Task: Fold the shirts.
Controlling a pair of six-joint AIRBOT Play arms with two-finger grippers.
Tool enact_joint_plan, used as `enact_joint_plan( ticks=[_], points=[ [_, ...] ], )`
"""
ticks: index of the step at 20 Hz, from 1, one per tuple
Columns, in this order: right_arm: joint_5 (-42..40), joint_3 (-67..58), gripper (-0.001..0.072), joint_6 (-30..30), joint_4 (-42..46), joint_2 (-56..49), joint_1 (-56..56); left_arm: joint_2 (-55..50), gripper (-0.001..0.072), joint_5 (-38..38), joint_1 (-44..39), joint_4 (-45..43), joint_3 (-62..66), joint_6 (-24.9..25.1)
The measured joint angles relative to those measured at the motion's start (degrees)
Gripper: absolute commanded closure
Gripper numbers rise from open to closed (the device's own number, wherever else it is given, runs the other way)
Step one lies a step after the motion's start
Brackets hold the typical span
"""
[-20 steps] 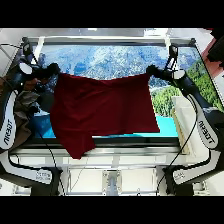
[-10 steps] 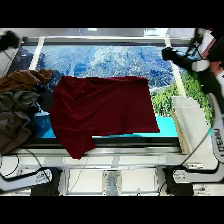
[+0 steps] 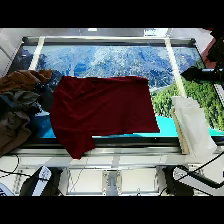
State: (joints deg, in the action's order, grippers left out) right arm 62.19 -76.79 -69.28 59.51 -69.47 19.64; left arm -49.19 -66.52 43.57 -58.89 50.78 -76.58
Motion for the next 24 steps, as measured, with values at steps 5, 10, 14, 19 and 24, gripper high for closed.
enact_joint_plan(
  ticks=[5, 10, 14, 19, 24],
  points=[
    [3.0, 1.2, 0.0264, 0.2, -0.7, 0.7, 0.6, -1.7, 0.0231, -5.1, 2.4, 6.2, -19.2, 0.0],
    [3.7, 1.4, 0.0264, 1.3, -0.9, 0.9, 0.7, -9.3, 0.023, -6.9, 2.8, 9.4, -24.9, 2.6],
    [3.8, 1.4, 0.0264, 1.7, -1.0, 0.9, 0.7, -12.9, 0.023, -5.2, 3.0, 8.6, -25.9, 3.7],
    [3.9, 1.4, 0.0264, 1.8, -2.0, 0.9, 0.7, -14.1, 0.0231, -2.3, 1.7, 6.8, -26.2, 3.8],
    [3.9, 1.4, 0.0264, 1.8, -4.0, 0.9, 0.7, -15.1, 0.025, 1.2, -4.6, 7.5, -26.2, 2.9]
  ],
)
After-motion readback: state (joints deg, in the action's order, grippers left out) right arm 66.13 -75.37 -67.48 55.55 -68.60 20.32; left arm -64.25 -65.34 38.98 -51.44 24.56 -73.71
